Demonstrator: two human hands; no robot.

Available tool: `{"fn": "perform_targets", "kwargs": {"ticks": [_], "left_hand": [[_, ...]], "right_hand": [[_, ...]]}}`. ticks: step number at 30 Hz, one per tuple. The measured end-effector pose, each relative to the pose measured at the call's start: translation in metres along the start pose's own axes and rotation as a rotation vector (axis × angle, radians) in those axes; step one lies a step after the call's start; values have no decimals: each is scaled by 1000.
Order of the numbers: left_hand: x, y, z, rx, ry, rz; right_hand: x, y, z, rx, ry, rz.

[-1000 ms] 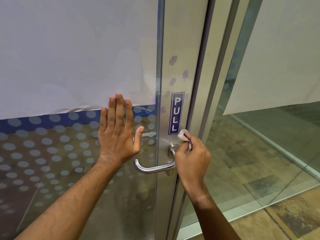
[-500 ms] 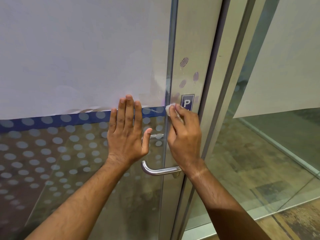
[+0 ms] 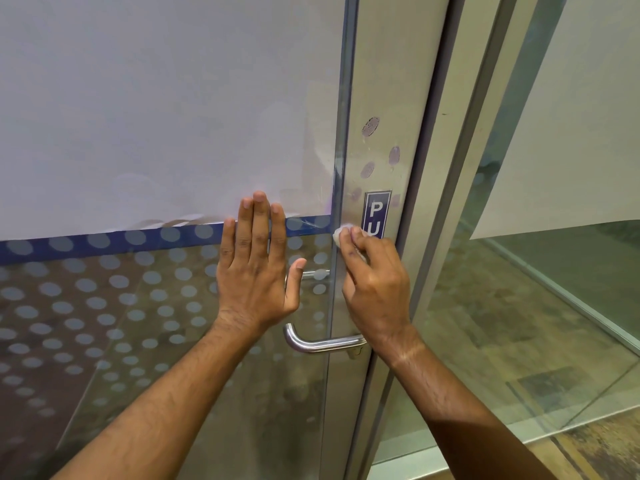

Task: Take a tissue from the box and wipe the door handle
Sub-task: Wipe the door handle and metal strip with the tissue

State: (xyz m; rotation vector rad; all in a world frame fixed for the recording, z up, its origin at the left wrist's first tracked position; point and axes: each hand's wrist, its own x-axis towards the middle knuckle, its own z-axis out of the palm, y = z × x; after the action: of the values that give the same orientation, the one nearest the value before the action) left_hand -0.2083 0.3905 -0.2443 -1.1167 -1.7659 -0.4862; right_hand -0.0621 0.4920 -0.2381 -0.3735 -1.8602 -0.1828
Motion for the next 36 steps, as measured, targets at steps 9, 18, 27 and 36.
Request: {"fn": "perform_targets", "kwargs": {"ticks": [9, 18, 27, 36], "left_hand": [[-1, 0, 1, 13, 5, 5], [-1, 0, 2, 13, 12, 2], [-1, 0, 3, 20, 23, 5], [-1, -1, 5, 32, 33, 9]], "right_hand": [[18, 1, -1, 19, 5, 28], [31, 3, -2, 12, 33, 19], [17, 12, -14, 91, 11, 71], [29, 22, -9, 84, 98, 138]]}}
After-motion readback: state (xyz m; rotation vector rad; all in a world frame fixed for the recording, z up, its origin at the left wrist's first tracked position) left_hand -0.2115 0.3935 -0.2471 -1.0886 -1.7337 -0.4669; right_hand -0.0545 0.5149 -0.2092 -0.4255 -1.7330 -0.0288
